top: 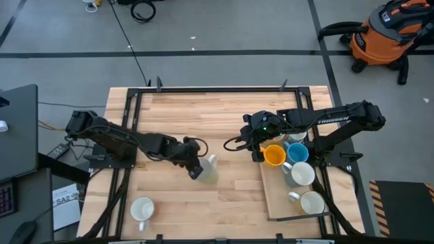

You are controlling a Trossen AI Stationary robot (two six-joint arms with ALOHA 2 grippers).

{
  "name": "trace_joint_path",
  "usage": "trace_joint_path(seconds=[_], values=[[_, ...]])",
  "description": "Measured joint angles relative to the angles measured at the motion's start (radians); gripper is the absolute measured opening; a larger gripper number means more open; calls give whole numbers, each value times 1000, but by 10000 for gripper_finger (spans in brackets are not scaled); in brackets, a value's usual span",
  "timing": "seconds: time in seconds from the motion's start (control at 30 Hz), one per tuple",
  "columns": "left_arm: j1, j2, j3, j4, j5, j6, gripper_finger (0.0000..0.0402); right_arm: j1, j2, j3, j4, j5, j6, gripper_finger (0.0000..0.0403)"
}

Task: Place coffee mugs
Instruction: Put the green mug on the shelf

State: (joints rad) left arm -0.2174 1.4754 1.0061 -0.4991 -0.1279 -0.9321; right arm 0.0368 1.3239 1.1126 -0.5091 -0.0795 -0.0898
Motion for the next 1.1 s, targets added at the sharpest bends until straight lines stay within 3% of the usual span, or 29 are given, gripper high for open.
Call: trace_joint_path(seconds=[0.23, 0.67, 1.1], values=[[-17, 0, 0, -43, -87, -282, 35, 0, 0, 0, 0, 0, 0, 119], [30, -2, 1, -203, -290, -567, 36, 0, 0, 0, 0, 0, 0, 119], [95, 21, 2, -220, -293, -577, 36, 0, 0, 0, 0, -1, 11, 119]])
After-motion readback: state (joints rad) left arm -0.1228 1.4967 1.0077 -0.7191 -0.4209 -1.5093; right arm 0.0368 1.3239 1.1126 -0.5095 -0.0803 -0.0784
